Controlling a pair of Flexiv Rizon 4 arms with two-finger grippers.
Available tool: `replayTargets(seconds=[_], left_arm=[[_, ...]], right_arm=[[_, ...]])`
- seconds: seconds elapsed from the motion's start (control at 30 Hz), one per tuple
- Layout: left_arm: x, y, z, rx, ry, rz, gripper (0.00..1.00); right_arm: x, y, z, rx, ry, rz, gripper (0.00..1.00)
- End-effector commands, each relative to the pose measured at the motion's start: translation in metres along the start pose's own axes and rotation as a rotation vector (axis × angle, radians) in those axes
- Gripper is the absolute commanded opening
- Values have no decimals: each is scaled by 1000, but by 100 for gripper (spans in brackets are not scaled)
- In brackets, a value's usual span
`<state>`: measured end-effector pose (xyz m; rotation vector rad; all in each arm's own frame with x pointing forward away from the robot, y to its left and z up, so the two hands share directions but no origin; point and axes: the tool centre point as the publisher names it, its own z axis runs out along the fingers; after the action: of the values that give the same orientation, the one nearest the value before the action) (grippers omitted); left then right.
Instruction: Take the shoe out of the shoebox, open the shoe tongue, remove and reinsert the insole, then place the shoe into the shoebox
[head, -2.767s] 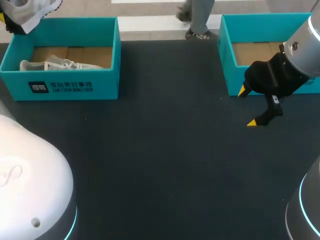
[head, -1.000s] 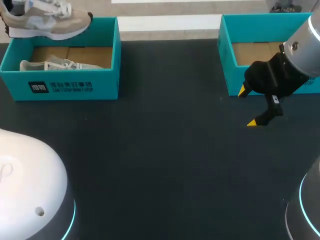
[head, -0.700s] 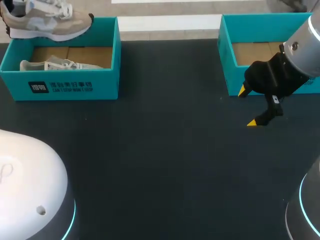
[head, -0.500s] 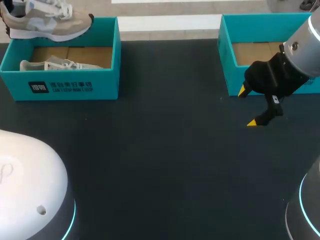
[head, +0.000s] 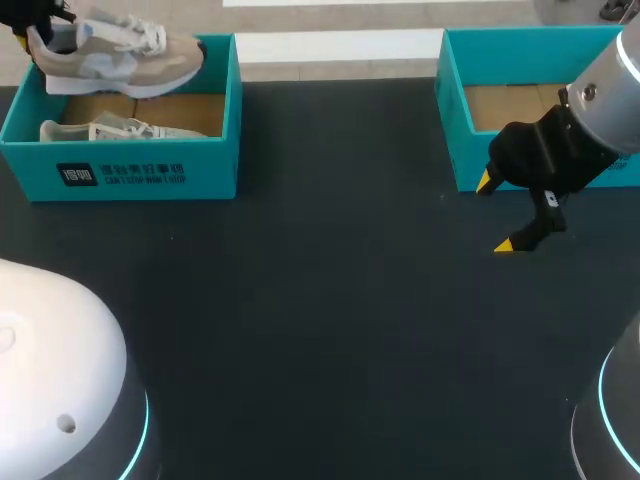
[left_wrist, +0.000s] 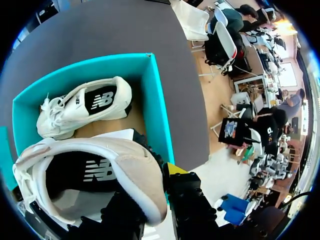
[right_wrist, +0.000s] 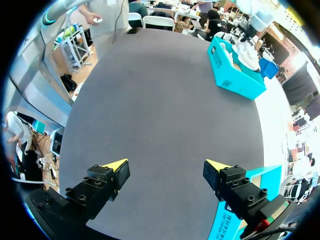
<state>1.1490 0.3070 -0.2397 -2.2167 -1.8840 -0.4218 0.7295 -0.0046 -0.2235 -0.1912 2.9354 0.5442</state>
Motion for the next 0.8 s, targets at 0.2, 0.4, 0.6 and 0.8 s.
replayTargets(seconds=[0.2,0.4,0.6,0.8], left_arm=[[-5,32,48,19,-9,-13,0],[-9,40,73,36,-9,-14,0],[-16,41,93,43,-5,-20,0],[-20,41,106,71,-15,-24,0]], right_arm=[[0,0,2,3,0,1,100],[0,0,2,3,0,1,100],[0,0,2,3,0,1,100],[0,0,2,3,0,1,100]])
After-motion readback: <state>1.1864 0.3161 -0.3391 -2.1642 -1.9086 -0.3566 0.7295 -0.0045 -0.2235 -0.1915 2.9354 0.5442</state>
